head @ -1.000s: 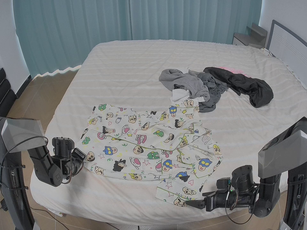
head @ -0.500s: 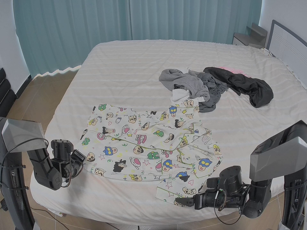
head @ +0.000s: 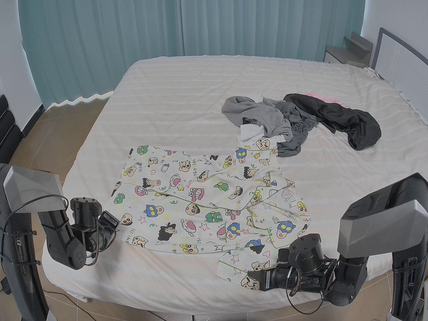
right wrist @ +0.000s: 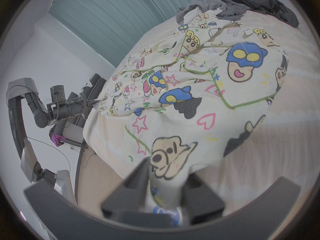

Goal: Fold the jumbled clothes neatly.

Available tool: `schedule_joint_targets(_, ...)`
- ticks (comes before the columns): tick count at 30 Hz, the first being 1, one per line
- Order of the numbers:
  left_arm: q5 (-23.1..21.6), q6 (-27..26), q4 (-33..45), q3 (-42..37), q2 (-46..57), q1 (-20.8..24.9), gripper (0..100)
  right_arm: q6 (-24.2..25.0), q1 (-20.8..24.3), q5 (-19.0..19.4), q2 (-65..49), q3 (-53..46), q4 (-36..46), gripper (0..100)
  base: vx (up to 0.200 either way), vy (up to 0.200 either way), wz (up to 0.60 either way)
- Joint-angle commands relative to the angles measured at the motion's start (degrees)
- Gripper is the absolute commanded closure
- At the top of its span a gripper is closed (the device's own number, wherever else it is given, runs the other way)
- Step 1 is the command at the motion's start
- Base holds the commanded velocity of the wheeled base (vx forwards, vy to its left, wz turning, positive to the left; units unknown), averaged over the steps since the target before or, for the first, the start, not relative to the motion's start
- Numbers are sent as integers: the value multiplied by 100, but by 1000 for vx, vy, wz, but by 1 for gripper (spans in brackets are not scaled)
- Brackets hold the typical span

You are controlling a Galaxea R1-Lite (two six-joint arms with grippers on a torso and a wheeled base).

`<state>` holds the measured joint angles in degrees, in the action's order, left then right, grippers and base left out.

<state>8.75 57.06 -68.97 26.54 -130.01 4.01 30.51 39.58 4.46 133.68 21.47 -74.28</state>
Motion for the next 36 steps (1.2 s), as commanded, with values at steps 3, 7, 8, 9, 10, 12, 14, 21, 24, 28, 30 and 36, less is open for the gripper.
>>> schedule_joint_targets(3,12,-90,-266,-281,11,153,100,-19,85,-411,-290,-143,326,100,0,0,0)
schedule_joint_targets(7,206,-222,-635,-536,37,188,100,-54,23,-297,-703,-574,317,100,0,0,0)
schedule_joint_targets(8,250,-266,-731,-597,37,197,100,-54,14,-191,-809,-697,309,100,0,0,0)
schedule_joint_targets(9,259,-336,-819,-703,29,197,100,-54,14,-59,-940,-837,309,100,0,0,0)
schedule_joint_targets(10,259,-407,-898,-826,29,197,100,-54,-12,46,-1072,-960,309,100,0,0,0)
schedule_joint_targets(12,259,-538,-1022,-1028,11,197,100,-54,-74,169,-1239,-1127,344,100,0,0,0)
schedule_joint_targets(14,259,-644,-1162,-1204,11,188,100,-54,-100,231,-1283,-1259,344,100,0,0,0)
schedule_joint_targets(21,241,-1110,-1347,-1661,-24,205,100,-54,-82,424,-1248,-1716,344,100,0,0,0)
schedule_joint_targets(24,232,-1127,-1347,-1749,-24,241,100,-54,-74,485,-1195,-1813,344,100,0,0,0)
schedule_joint_targets(28,241,-1224,-1347,-1784,-121,223,100,-54,-74,485,-1169,-1839,344,100,0,0,0)
schedule_joint_targets(30,241,-1329,-1355,-1810,-209,205,100,-45,-74,485,-1160,-1848,344,100,0,0,0)
schedule_joint_targets(36,74,-1312,-1355,-2004,-305,232,100,-54,-56,485,-1099,-1892,317,0,0,0,0)
